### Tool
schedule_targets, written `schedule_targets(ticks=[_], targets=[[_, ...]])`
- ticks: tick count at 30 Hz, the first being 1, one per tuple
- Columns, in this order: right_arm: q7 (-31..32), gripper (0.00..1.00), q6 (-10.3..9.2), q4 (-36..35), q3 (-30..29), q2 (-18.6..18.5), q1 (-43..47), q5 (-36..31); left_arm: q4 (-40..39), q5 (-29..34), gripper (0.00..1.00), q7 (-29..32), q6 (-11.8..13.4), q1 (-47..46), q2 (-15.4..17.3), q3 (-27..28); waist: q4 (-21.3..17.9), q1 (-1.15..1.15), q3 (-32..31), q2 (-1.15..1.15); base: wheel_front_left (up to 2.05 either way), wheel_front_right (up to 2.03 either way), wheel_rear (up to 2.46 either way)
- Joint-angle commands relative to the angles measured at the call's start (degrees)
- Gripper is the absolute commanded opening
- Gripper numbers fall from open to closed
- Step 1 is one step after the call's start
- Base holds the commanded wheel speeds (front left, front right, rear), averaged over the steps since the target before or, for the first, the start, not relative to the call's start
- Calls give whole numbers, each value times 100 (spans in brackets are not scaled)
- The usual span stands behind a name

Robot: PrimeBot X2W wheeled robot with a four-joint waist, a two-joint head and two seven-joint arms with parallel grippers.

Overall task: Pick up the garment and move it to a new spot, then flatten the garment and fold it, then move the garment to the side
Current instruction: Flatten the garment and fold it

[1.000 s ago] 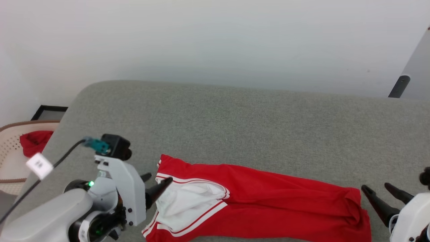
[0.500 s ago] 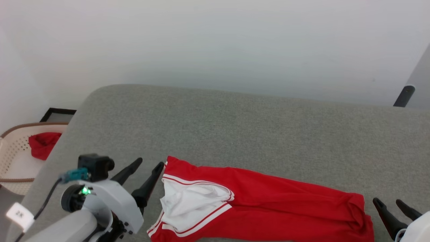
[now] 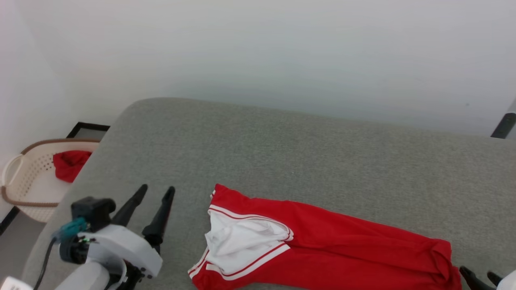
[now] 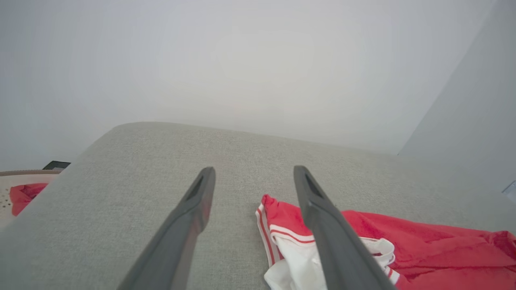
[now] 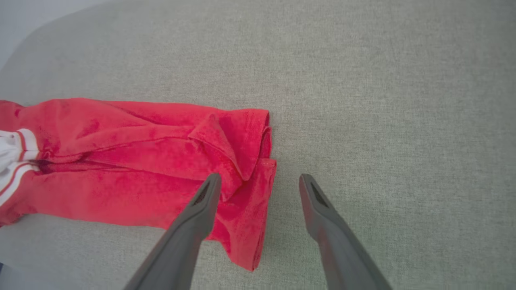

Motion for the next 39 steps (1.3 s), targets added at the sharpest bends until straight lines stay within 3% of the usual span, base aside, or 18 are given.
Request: schedule_targets(ticks=[1, 13, 20, 27, 28, 29, 30, 39], targets=[[99, 100, -2, 57, -45, -21, -60, -8, 13, 191, 100, -17, -71, 171, -104, 232, 68, 0, 41, 0, 0, 0, 0], [517, 100, -2, 619, -31, -69, -491, -172, -32, 1586, 100, -11, -587, 1010, -1079, 2207, 419, 0, 507, 0, 0, 0, 0], [529, 100, -3, 1189, 43, -64, -854, -244, 116, 2002, 100, -12, -885, 1093, -1585, 2768, 598, 0, 864, 0, 0, 0, 0], [822, 100, 0, 1806, 368, 78, -1063, -156, 199, 2266, 100, -12, -989, 1000, -1929, 3103, 700, 0, 1060, 0, 0, 0, 0], [917, 67, 4, 1859, 461, 111, -1061, -136, 202, 2297, 100, -11, -998, 992, -1963, 3139, 706, 0, 1071, 0, 0, 0, 0], [1003, 16, 14, 1891, 543, 134, -1064, -116, 201, 2327, 100, -11, -1008, 986, -1999, 3168, 711, 0, 1080, 0, 0, 0, 0], [1101, 0, 15, 1901, 633, 150, -1061, -69, 203, 2334, 100, -11, -1014, 985, -2032, 3197, 717, 0, 1084, 0, 0, 0, 0], [1659, 0, 14, 1674, 452, 137, -1132, 236, 93, 2191, 100, -11, -1015, 1115, -2152, 3299, 657, 0, 1061, 0, 0, 0, 0]])
